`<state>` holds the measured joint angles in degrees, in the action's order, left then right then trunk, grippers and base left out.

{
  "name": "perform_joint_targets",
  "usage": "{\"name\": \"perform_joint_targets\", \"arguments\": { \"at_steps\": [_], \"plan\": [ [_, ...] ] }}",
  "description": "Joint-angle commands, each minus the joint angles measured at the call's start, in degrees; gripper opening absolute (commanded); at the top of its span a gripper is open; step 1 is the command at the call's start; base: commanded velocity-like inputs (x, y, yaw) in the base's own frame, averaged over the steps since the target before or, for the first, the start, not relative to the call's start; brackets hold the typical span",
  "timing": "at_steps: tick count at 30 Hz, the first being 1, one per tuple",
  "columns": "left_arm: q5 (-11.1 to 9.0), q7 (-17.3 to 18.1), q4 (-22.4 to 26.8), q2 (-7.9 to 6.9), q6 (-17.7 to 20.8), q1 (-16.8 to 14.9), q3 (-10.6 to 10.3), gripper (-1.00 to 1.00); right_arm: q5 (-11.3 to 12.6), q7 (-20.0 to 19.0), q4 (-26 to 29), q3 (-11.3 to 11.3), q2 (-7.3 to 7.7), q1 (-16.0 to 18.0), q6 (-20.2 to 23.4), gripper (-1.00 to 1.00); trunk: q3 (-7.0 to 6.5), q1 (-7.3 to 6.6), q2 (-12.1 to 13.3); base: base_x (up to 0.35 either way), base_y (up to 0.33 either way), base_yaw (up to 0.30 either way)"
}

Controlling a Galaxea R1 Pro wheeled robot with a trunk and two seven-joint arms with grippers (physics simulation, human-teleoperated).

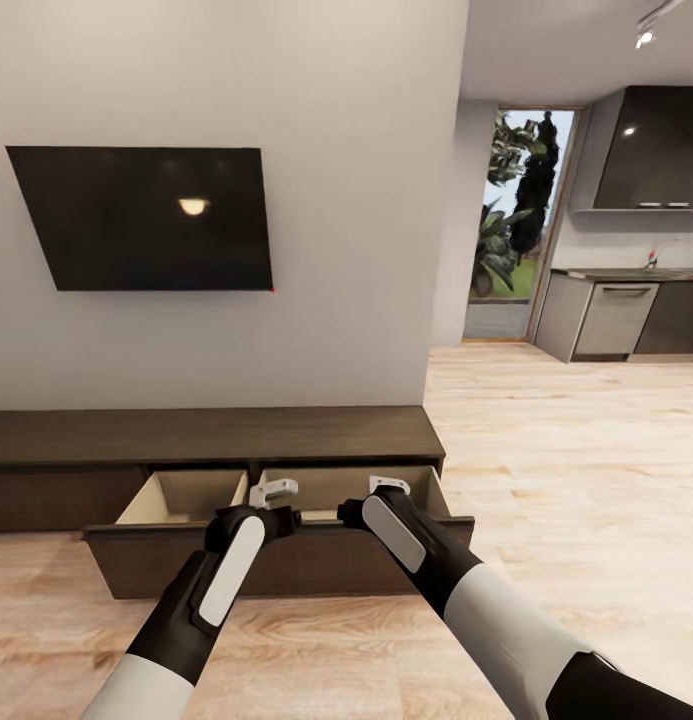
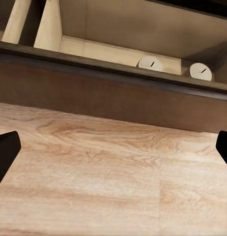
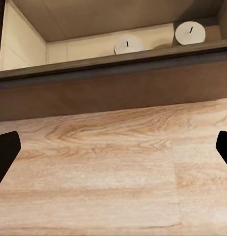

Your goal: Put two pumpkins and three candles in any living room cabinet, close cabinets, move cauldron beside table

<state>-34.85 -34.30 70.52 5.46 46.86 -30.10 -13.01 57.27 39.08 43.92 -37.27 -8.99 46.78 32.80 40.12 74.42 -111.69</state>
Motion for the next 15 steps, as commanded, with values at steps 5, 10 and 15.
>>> {"name": "perform_joint_targets", "arguments": {
  "at_steps": [5, 10, 15],
  "plan": [
    [-0.57, -0.59, 0.49, -0.07, 0.07, -0.04, -0.02, 1.00, 0.41, 0.47, 0.06, -0.17, 0.02, 0.06, 0.08, 1.00, 0.06, -0.01, -0.03, -0.003, 0.000, 0.000],
    [-0.50, -0.63, 0.79, -0.44, 0.03, -0.04, 0.46, 1.00, 0.41, 0.47, 0.09, -0.24, 0.02, 0.06, 0.08, 1.00, 0.06, -0.01, -0.03, 0.000, 0.000, 0.000],
    [-0.54, -0.43, 0.93, -0.72, 0.09, -0.04, 7.73, 1.00, 0.42, 0.47, 0.09, -0.26, 0.02, 0.06, 0.08, 1.00, -0.03, -0.01, -0.03, -0.016, 0.014, 0.099]
  ]
}}
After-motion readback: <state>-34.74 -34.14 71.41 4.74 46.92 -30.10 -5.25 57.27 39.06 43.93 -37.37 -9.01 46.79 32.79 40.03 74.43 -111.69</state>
